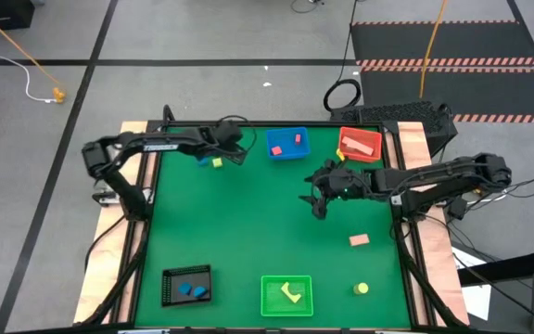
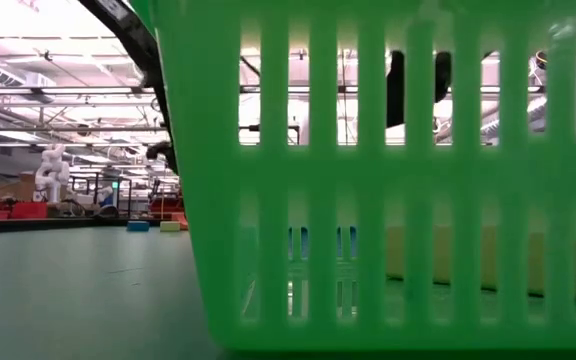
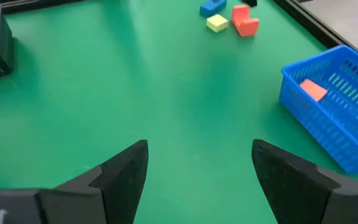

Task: Sort & place blocks by color
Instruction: Put the pink block into the blue bin

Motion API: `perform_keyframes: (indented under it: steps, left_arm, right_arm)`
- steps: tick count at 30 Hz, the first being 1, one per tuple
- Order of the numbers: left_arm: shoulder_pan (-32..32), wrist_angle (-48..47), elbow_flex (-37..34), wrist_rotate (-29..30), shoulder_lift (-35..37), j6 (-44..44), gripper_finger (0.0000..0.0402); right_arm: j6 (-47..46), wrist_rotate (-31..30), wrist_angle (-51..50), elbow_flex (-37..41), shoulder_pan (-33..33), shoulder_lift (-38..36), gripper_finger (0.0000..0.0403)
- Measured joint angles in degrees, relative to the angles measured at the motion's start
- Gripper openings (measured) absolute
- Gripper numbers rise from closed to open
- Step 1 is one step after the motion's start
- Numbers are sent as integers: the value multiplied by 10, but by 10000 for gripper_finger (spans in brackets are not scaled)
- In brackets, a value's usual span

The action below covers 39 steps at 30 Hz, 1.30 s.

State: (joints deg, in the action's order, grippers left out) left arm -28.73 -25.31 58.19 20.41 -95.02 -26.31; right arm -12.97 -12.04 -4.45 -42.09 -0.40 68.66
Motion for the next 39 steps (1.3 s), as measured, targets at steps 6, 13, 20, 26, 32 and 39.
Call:
perform_keyframes:
  steps: [6,13,20,26,32,39]
  left_arm:
    - [0,23,0,0,-70,-29,136]
    - [-2,45,2,15,-101,-44,136]
    - [-2,59,2,15,-102,-38,68]
    - [1,67,2,17,-102,-32,37]
    - [20,79,1,-5,-88,-34,37]
    - [63,120,0,-4,-15,-12,37]
  right_arm:
    - [2,0,-1,7,-22,0,279]
    - [14,1,-1,7,-35,0,279]
    - [36,1,-1,7,-40,0,279]
    - [49,1,-1,7,-46,0,279]
    - [52,1,-1,7,-54,0,279]
    - [18,-1,26,7,-83,0,279]
